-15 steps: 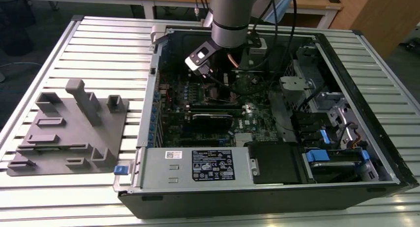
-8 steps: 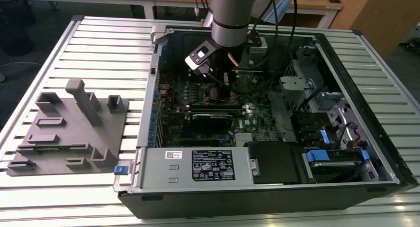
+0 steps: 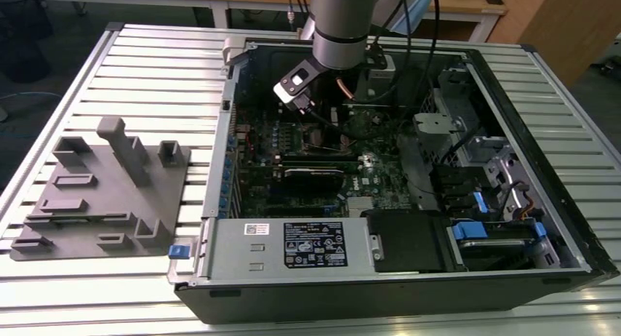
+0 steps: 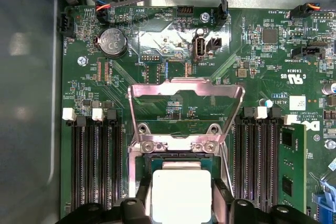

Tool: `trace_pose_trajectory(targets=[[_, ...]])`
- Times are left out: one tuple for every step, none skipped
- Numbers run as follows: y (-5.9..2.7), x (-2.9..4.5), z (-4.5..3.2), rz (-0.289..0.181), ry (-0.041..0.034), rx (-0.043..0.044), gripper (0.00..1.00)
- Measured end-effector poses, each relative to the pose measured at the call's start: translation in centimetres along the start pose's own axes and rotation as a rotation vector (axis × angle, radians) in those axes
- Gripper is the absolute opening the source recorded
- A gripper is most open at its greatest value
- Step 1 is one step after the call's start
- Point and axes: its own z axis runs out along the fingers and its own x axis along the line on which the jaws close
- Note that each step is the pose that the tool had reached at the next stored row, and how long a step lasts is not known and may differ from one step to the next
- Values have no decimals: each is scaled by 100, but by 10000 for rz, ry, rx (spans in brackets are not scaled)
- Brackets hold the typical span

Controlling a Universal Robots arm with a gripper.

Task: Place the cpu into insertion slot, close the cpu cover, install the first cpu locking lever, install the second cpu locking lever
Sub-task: 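Place the cpu into insertion slot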

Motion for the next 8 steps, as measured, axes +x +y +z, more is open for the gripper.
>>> trace_pose_trajectory(targets=[[0,0,0,0,0,0,59],[0,0,0,0,1,0,59],[0,0,0,0,2,0,53],[0,0,0,-1,3,-1,53],[0,0,0,-1,4,-1,53],[0,0,0,0,5,-1,53],[1,1,-1,-1,7,-3,53],[1,1,-7,0,10,-4,53]])
